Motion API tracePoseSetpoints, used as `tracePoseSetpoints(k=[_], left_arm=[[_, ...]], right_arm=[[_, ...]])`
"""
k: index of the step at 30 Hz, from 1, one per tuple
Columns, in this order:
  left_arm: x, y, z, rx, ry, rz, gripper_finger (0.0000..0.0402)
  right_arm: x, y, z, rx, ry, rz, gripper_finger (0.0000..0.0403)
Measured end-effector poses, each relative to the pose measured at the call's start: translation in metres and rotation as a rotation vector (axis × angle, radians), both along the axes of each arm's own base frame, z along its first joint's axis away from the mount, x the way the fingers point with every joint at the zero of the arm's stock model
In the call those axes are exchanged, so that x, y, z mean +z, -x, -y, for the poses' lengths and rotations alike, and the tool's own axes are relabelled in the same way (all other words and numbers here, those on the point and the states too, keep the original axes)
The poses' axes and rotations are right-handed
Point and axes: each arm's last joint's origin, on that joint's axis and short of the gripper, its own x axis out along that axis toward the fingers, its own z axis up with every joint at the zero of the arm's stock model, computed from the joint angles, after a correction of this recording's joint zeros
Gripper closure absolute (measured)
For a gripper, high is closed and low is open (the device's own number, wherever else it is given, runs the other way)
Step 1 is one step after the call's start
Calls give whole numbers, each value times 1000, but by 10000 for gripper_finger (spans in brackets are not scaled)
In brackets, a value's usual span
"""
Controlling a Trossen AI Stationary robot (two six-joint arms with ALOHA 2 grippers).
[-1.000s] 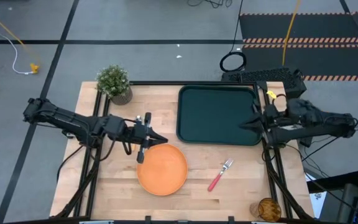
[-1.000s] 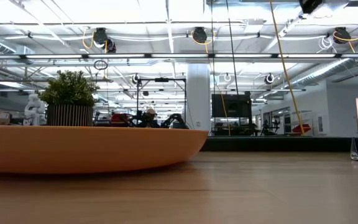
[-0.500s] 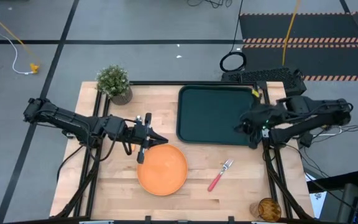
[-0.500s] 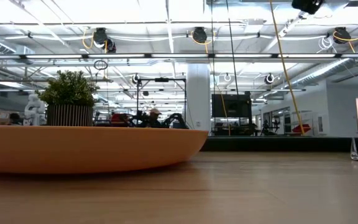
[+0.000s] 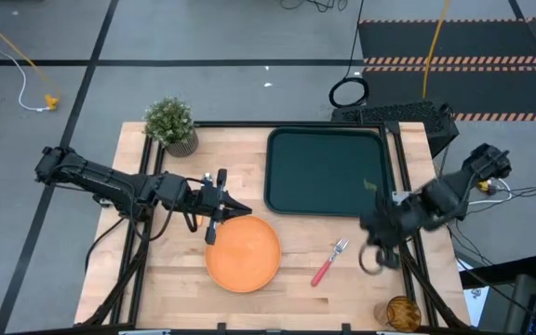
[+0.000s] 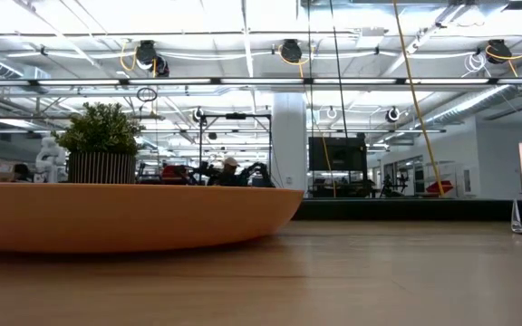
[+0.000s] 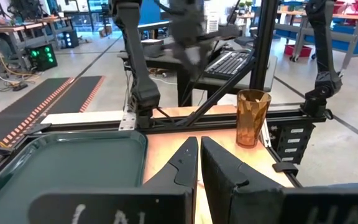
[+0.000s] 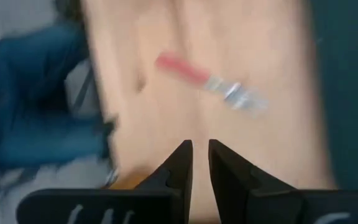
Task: Pick and place plate/cup/fork/spoon on tray
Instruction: Put the brown cup on the top right of the black tray
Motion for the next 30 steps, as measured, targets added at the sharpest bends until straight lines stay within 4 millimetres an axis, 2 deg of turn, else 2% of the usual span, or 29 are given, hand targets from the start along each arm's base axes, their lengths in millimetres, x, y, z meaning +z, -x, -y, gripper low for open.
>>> tracePoseSetpoints(k=[4,7,14,22,30], left_arm=[[0,0,0,0,3,0,378],[0,0,0,1,3,-1,378],[0,0,0,1,6,-1,378],[0,0,0,1,9,-1,378],[0,0,0,0,6,-1,378]], right_arm=[[-5,8,-22,76,-67,-115,356],[-9,12,-37,67,-114,-204,352],[-19,23,-66,55,-139,-328,287],[-27,32,-95,169,-112,-298,200],[-39,37,-111,278,9,-216,158]])
